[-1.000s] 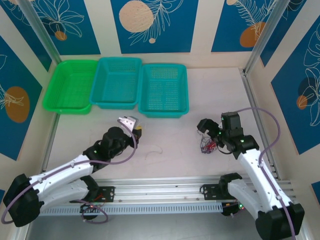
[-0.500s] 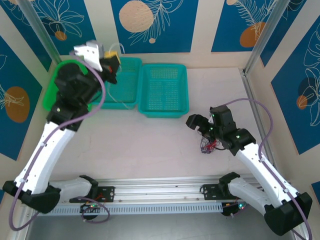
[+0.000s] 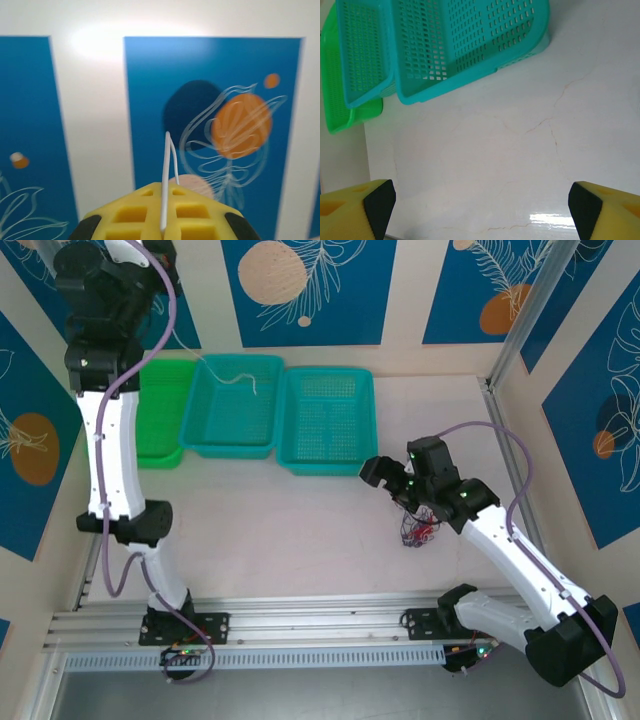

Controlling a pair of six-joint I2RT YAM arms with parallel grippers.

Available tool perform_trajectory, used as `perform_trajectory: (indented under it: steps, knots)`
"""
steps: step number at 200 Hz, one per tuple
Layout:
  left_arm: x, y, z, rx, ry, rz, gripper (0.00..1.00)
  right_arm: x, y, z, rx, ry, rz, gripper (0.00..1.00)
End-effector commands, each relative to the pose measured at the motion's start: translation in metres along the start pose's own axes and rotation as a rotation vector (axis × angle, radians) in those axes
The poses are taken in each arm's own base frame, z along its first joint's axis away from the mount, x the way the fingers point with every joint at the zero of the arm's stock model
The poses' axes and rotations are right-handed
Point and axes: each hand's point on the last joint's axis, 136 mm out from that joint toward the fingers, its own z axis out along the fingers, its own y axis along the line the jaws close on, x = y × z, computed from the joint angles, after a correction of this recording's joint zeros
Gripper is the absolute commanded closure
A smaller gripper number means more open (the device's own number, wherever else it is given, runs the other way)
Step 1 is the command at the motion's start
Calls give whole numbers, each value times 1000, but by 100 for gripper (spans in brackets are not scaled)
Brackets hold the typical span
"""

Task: Untangle the cables

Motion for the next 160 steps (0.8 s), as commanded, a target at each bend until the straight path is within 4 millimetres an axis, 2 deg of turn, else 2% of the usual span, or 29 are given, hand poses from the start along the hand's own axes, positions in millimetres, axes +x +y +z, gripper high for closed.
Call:
perform_trajectory:
  steps: [1, 22, 45, 63, 83, 105, 120, 141, 160]
  knots:
    - [53, 41, 16, -74, 143, 3, 100, -6, 3, -9, 15, -25, 4, 9]
    - [90, 71, 28, -130, 224, 7, 100, -8, 3, -7, 26, -30, 7, 9]
    - [125, 94, 36, -155, 298, 33, 100, -10, 4, 0, 29, -21, 13, 9]
    - [140, 109, 37, -159, 320, 9, 100, -9, 6, 7, 32, -2, 11, 9]
    - [147, 128, 33, -187, 335, -18, 100, -9, 9, 12, 30, 18, 12, 9]
    - [154, 161, 24, -267, 351, -8, 100, -8, 12, 14, 27, 30, 11, 9]
    - [149, 184, 14, -317, 338, -18, 100, -7, 12, 13, 29, 33, 6, 9]
    - [122, 208, -1, -350, 259, -46, 100, -7, 10, 13, 39, 33, 9, 9]
    - [102, 219, -13, -369, 212, -52, 100, -7, 9, 15, 41, 35, 19, 9]
